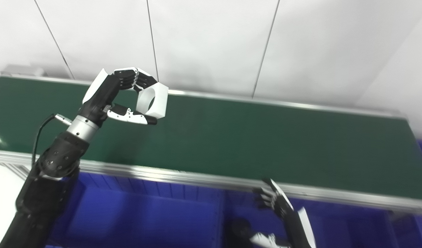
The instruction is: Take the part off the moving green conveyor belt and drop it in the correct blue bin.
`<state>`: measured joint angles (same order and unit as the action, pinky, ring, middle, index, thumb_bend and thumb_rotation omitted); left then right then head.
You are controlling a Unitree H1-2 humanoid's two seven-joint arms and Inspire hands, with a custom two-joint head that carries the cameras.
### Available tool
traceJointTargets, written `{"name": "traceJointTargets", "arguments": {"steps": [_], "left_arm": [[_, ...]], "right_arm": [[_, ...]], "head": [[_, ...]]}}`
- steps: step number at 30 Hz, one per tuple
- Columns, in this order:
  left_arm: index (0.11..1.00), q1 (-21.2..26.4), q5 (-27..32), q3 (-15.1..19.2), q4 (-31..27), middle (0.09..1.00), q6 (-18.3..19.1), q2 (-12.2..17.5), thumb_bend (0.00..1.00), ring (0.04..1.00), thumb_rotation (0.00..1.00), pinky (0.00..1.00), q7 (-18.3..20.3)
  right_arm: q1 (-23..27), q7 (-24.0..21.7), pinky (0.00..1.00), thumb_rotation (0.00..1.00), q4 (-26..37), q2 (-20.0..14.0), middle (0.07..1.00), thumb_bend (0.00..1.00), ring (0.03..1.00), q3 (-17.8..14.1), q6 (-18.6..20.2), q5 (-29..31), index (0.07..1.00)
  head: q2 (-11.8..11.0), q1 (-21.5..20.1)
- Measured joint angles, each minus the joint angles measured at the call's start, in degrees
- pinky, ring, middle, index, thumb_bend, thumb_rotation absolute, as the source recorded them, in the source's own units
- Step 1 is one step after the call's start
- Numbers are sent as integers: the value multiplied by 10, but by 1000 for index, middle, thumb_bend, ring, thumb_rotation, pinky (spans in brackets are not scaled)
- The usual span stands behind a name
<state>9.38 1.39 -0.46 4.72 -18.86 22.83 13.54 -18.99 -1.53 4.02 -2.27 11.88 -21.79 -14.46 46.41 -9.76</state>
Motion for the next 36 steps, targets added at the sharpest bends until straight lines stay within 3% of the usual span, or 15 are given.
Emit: {"name": "traceJointTargets", "arguments": {"steps": [3, 8, 10, 17, 21, 27, 33, 35, 36], "left_arm": [[548, -31, -6, -10, 2, 481, -24, -9, 494, 399, 0, 378, 4], [548, -78, -26, -39, 12, 479, -52, -32, 494, 397, 0, 373, 10], [542, -96, -61, -58, 12, 481, -55, -39, 495, 406, 0, 381, 9], [513, -129, -169, -108, -1, 503, -58, -31, 498, 435, 0, 435, 10], [531, -129, -206, -124, -2, 496, -56, -20, 496, 414, 0, 400, 18], [547, -129, -267, -161, -10, 473, -21, -12, 495, 419, 0, 442, 48], [520, -124, -346, -180, -9, 515, 14, -11, 497, 431, 0, 509, 49], [508, -124, -369, -182, -10, 500, 33, -11, 510, 584, 0, 535, 49], [503, -124, -382, -184, -13, 633, 46, -11, 505, 628, 45, 548, 50]], "right_arm": [[2, 1, 614, 402, 1, 3, 762, 745, 690, -1, 2, -5, 892], [2, 1, 613, 388, 11, 7, 759, 740, 686, -3, 14, -10, 887], [2, 1, 614, 382, 18, 8, 758, 736, 685, -4, 19, -14, 885], [2, 2, 609, 368, 21, 8, 751, 735, 683, -11, 26, -20, 879], [2, 2, 610, 385, 22, 8, 751, 737, 683, -13, 28, -20, 879], [2, 2, 607, 393, 28, 9, 746, 736, 676, -14, 33, -21, 876], [1, 2, 607, 405, 30, 9, 747, 739, 678, -14, 35, -22, 877], [1, 2, 608, 412, 31, 10, 750, 736, 680, -14, 39, -25, 880], [2, 2, 607, 414, 32, 10, 748, 738, 678, -14, 39, -26, 880]], "head": [[18, -9], [30, -5], [30, -5], [37, 2], [38, 4], [38, 4], [39, 7], [40, 8], [40, 8]]}}
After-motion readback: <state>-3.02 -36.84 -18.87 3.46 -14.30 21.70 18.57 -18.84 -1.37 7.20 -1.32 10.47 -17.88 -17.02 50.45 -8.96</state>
